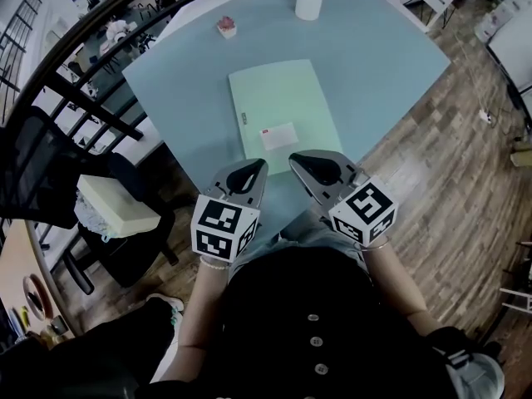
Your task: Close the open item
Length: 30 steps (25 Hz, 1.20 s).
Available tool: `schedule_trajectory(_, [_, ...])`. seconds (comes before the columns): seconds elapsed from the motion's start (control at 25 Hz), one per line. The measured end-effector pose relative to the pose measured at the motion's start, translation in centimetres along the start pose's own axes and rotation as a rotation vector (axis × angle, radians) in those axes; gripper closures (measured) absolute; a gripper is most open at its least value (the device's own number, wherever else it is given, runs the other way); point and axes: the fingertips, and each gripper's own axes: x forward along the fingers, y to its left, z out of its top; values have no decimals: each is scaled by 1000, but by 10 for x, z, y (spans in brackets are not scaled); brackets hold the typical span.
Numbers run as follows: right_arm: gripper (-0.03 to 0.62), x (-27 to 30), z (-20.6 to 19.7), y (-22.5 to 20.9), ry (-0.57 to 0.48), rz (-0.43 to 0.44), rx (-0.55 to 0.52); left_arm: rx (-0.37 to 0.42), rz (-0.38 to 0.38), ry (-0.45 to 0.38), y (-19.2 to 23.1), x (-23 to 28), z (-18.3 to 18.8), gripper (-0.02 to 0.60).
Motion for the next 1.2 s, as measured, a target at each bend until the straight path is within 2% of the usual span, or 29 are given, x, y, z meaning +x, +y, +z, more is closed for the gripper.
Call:
schedule_trajectory(0.72, [589,-3,-6,0,20,22,-8,-1,-25,7,-6,4,-1,565])
schedule_trajectory(1.2, [589,-4,-6,5,46,73,-22,-1,-17,1,-6,3,3,565])
